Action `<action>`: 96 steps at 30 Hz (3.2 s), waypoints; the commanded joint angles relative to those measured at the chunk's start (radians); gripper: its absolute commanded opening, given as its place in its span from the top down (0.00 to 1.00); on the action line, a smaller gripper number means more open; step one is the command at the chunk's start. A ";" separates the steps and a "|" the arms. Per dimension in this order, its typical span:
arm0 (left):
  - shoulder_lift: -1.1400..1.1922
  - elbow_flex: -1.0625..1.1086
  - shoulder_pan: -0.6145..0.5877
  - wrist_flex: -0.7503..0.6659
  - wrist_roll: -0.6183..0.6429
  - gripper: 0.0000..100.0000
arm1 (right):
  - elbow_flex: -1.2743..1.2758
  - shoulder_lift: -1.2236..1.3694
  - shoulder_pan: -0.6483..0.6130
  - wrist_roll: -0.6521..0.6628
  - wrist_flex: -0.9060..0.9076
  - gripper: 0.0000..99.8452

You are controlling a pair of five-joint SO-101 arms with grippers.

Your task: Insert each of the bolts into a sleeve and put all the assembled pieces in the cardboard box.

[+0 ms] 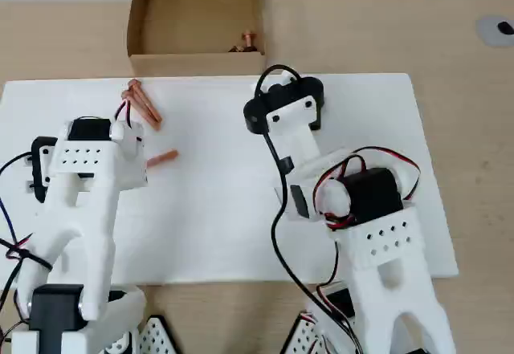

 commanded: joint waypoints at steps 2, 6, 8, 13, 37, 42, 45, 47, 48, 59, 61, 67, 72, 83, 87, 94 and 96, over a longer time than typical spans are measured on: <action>-0.038 0.017 0.000 -0.101 0.046 0.86 | 0.002 0.002 0.018 -0.011 -0.002 0.99; -0.038 0.071 -0.006 -0.178 0.049 0.86 | 0.002 0.002 0.018 -0.011 -0.003 0.99; -0.038 0.074 -0.006 -0.178 0.049 0.86 | 0.002 0.002 0.018 -0.011 -0.003 0.99; -0.038 0.081 -0.041 -0.181 0.049 0.86 | 0.002 0.002 0.018 -0.011 -0.003 0.99; -0.022 0.264 -0.051 -0.400 0.015 0.86 | 0.002 0.002 0.018 -0.009 -0.003 0.99; 0.094 0.232 -0.052 -0.470 -0.017 0.87 | 0.002 0.002 0.018 -0.009 -0.003 0.99; 0.166 0.161 -0.054 -0.416 -0.017 0.87 | 0.002 0.002 0.018 -0.009 -0.003 0.99; 0.209 0.120 -0.051 -0.382 -0.017 0.87 | 0.002 0.002 0.018 -0.009 -0.003 0.99; 0.228 0.101 -0.049 -0.368 -0.017 0.87 | 0.002 0.002 0.018 -0.009 -0.003 0.99; 0.282 0.040 -0.054 -0.348 -0.025 0.87 | 0.002 0.002 0.018 -0.011 -0.003 0.99; 0.282 0.040 -0.054 -0.348 -0.026 0.88 | 0.002 0.002 0.018 -0.011 -0.003 0.99; 0.282 0.041 -0.054 -0.350 -0.092 0.99 | 0.002 -0.002 0.018 -0.011 -0.002 0.99; 0.278 0.043 -0.054 -0.347 -0.092 0.99 | 0.002 -0.002 0.018 -0.011 0.000 0.99; 0.269 -0.295 -0.060 0.106 -0.245 0.99 | -0.007 -0.005 0.016 -0.011 -0.031 0.99; 0.269 -0.546 -0.071 0.350 -0.373 0.99 | -0.088 -0.005 0.013 -0.011 -0.048 0.99; 0.266 -0.847 -0.092 0.559 -0.675 0.99 | -0.205 -0.150 -0.067 -0.011 -0.161 0.99; 0.242 -0.875 -0.138 0.559 -0.790 0.99 | -0.188 -0.216 -0.104 -0.009 -0.193 0.99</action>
